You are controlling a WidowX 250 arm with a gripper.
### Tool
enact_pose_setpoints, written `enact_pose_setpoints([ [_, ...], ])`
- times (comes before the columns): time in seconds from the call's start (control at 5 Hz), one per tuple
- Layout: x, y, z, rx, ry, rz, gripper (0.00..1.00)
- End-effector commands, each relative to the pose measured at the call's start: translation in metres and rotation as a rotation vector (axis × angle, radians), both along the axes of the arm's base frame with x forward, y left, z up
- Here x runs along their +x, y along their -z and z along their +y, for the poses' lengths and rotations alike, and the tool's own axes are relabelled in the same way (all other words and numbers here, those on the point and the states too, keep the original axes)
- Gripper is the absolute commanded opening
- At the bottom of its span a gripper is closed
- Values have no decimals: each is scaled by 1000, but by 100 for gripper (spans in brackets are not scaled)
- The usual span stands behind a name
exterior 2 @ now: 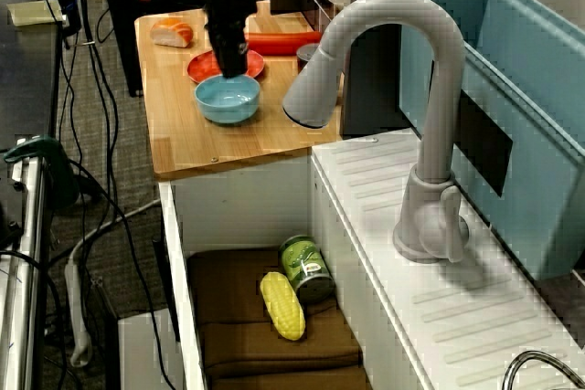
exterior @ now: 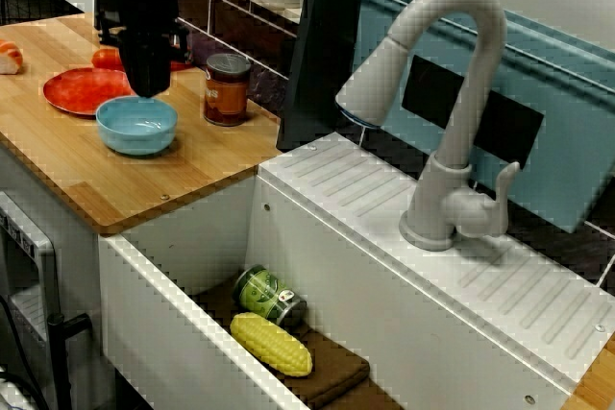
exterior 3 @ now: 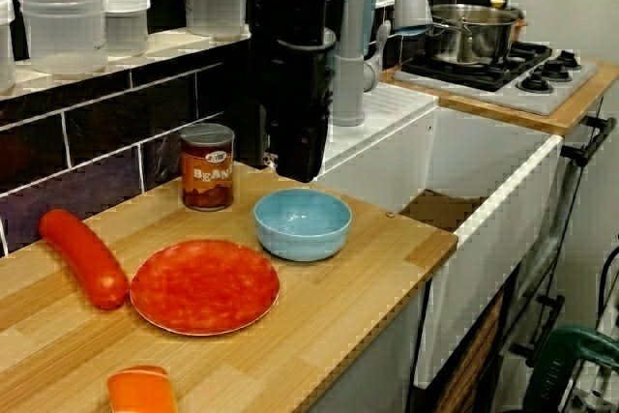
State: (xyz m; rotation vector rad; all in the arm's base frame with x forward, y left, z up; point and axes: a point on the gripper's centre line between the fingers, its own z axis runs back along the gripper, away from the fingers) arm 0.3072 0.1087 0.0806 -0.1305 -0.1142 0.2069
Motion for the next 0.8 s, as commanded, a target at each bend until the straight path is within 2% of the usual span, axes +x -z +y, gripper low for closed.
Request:
enact_pose_setpoints([
  [0.0, 12, -17, 19, -36, -4, -21, 0],
  [0.2, 9, -11, 4, -90, 51, -5, 0],
  [0.4, 8, -1, -24, -72, 95, 4, 0],
  [0.6, 3, 7, -48, -74, 146, 25, 0],
])
